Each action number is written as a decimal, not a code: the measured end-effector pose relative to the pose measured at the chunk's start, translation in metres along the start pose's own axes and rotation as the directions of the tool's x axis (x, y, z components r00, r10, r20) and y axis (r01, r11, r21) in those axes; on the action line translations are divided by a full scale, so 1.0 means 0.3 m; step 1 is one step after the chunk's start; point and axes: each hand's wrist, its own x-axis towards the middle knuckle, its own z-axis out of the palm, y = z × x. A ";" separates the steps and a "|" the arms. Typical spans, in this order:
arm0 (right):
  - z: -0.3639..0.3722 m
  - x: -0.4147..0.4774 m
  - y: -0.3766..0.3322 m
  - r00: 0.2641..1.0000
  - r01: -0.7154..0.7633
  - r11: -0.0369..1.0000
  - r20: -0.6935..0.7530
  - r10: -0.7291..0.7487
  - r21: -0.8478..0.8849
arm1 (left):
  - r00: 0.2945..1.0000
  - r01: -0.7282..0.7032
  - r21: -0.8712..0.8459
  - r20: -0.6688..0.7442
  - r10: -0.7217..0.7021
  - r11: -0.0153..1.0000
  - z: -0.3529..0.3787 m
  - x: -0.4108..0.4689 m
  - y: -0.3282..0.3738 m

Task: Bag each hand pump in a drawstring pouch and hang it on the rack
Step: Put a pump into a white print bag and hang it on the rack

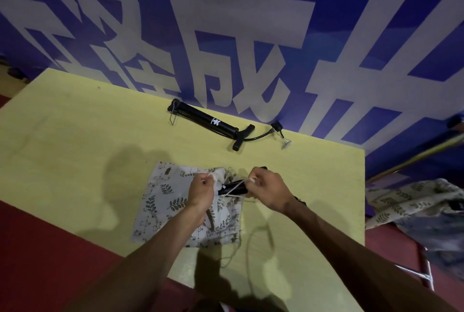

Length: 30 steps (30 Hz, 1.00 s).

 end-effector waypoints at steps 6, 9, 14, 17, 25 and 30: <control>-0.020 0.124 -0.070 0.996 0.053 0.937 -0.047 -0.074 -0.346 | 1.000 0.005 0.014 -0.017 -0.004 1.000 0.008 0.005 -0.018; -0.021 0.217 -0.101 0.994 0.110 0.756 0.051 -0.101 -0.645 | 1.000 -0.006 0.019 -0.023 0.006 1.000 0.010 0.021 -0.013; 0.006 0.356 -0.072 0.970 0.193 0.600 0.243 0.002 -0.776 | 1.000 -0.022 0.063 -0.006 0.023 0.998 0.006 0.070 -0.009; 0.044 0.421 -0.040 0.937 0.273 0.566 0.348 0.027 -0.778 | 1.000 -0.005 0.085 0.004 0.005 0.996 0.010 0.094 -0.023; 0.123 0.474 0.031 0.906 0.344 0.454 0.417 0.068 -0.822 | 0.999 -0.018 0.008 0.034 0.018 1.000 0.006 0.115 -0.024; 0.094 0.466 0.001 0.928 0.274 0.514 0.364 0.082 -0.813 | 0.998 -0.035 -0.015 0.060 0.036 0.999 -0.012 0.123 -0.022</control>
